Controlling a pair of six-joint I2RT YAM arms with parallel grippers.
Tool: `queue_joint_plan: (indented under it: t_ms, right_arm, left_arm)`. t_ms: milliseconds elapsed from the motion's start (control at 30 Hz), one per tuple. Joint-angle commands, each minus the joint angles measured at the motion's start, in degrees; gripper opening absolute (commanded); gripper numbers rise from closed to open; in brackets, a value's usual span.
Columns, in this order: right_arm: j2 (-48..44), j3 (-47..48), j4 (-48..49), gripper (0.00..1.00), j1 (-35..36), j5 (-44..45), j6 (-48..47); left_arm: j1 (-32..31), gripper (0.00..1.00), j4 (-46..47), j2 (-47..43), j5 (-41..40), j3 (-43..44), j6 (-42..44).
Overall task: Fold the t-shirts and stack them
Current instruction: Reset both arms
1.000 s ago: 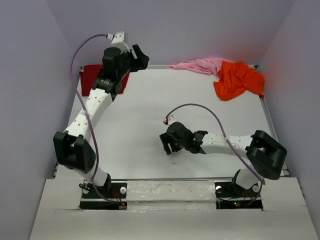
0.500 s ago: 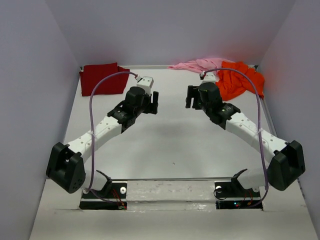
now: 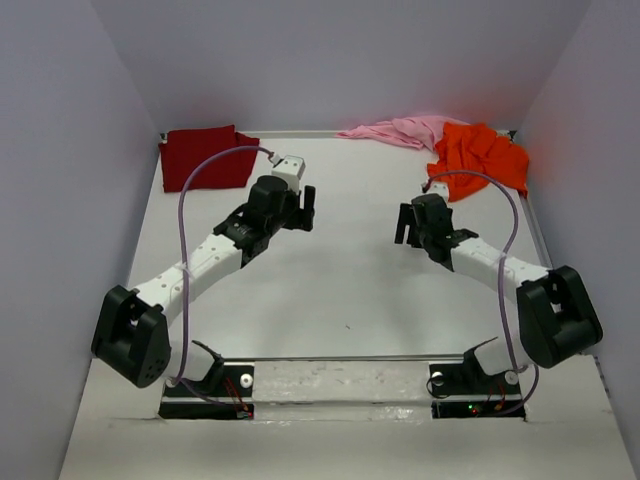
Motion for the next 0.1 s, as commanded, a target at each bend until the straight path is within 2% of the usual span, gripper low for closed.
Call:
queue_joint_plan:
  t_ms: [0,67]
  right_arm:
    - [-4.8,-3.3,10.4,0.81,0.1,-1.2,0.1]
    - [-5.0,-3.8,10.8,0.82,0.1,-1.9,0.3]
  left_arm:
    - [0.0,0.82,2.2,-2.6,0.6,0.7,0.1]
    - [0.0,0.83,2.0,-2.4,0.6,1.1,-0.1]
